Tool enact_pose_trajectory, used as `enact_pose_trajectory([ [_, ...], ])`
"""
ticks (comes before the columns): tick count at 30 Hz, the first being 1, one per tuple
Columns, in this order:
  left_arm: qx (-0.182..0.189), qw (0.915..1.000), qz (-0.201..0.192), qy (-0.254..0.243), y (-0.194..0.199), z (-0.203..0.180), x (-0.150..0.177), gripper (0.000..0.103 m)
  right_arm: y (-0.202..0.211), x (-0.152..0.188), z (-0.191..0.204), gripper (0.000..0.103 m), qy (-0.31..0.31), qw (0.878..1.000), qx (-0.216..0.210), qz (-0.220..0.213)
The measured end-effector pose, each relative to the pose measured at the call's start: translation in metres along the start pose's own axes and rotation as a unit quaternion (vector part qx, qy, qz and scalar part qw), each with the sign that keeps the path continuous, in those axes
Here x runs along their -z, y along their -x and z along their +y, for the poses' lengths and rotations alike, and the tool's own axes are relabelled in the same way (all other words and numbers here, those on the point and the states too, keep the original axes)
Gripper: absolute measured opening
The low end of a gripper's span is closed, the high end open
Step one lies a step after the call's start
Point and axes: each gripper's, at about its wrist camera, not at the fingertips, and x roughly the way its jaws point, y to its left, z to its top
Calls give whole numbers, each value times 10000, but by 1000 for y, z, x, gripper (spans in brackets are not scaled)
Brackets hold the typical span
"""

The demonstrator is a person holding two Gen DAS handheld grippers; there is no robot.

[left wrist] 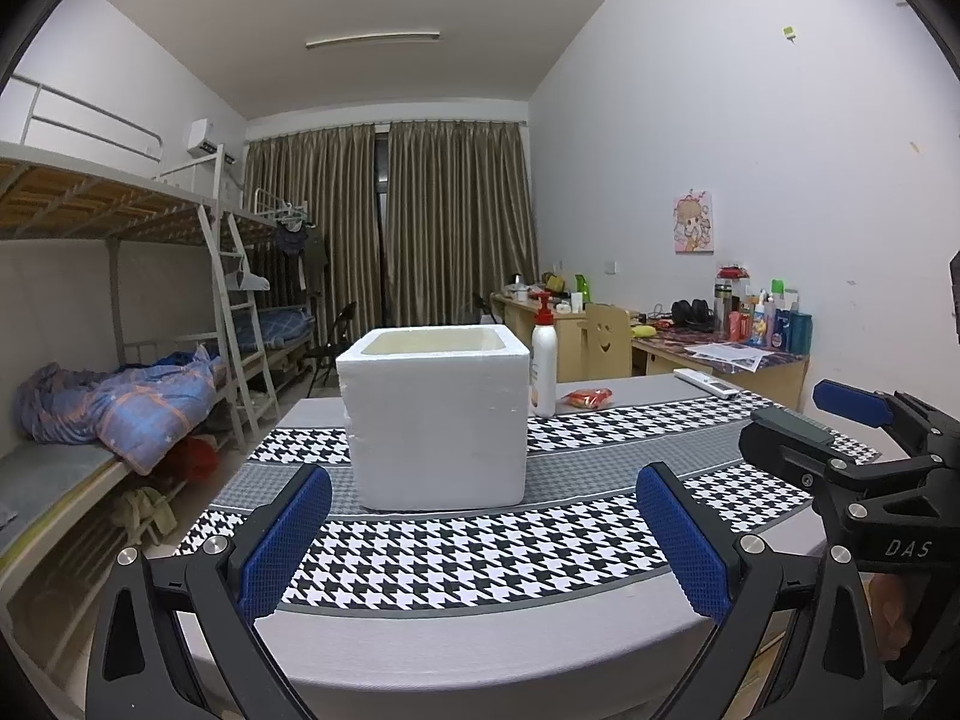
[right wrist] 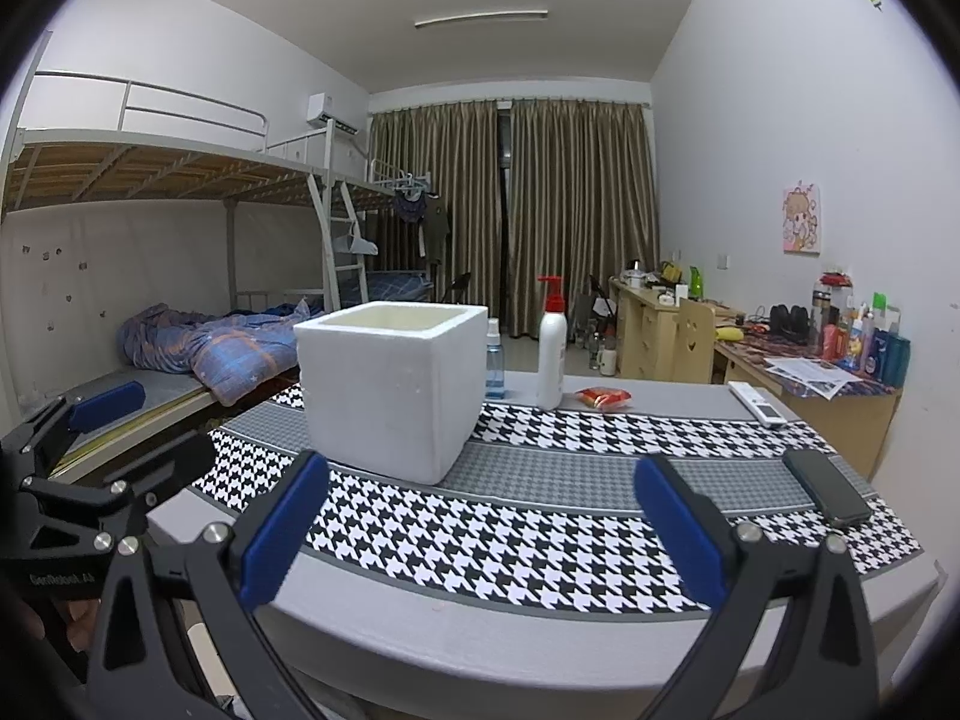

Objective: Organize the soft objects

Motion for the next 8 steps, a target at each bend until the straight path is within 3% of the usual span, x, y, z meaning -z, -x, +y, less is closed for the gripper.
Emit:
enact_pose_trajectory([
  [8, 51, 10000, 16, -22, 2, -2, 1, 102, 2, 0, 0, 103, -5, 10000, -3, -1],
])
